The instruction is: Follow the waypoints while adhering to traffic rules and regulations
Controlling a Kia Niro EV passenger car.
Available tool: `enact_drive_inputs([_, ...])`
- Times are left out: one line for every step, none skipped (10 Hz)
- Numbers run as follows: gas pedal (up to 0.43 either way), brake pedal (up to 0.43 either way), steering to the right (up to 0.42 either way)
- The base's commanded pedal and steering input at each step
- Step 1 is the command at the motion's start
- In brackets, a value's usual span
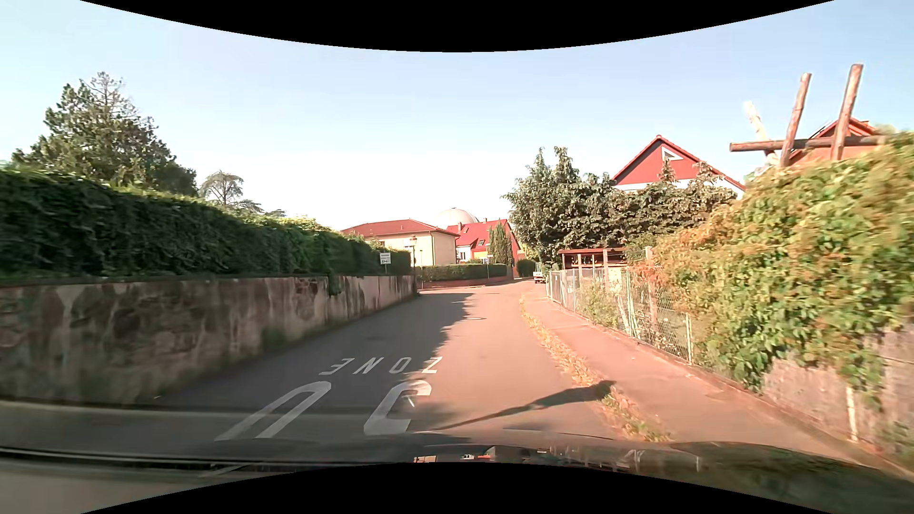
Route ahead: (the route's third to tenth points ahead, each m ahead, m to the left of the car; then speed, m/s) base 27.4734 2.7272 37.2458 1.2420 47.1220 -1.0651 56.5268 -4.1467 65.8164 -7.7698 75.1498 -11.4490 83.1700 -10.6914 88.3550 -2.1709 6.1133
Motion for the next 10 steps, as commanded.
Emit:
enact_drive_inputs([0.087, 0.0, 0.007])
enact_drive_inputs([0.087, 0.0, 0.007])
enact_drive_inputs([0.087, 0.0, 0.012])
enact_drive_inputs([0.087, 0.0, 0.02])
enact_drive_inputs([0.087, 0.0, 0.022])
enact_drive_inputs([0.087, 0.0, 0.019])
enact_drive_inputs([0.087, 0.0, 0.015])
enact_drive_inputs([0.087, 0.0, 0.013])
enact_drive_inputs([0.079, 0.0, 0.014])
enact_drive_inputs([0.067, 0.0, 0.013])
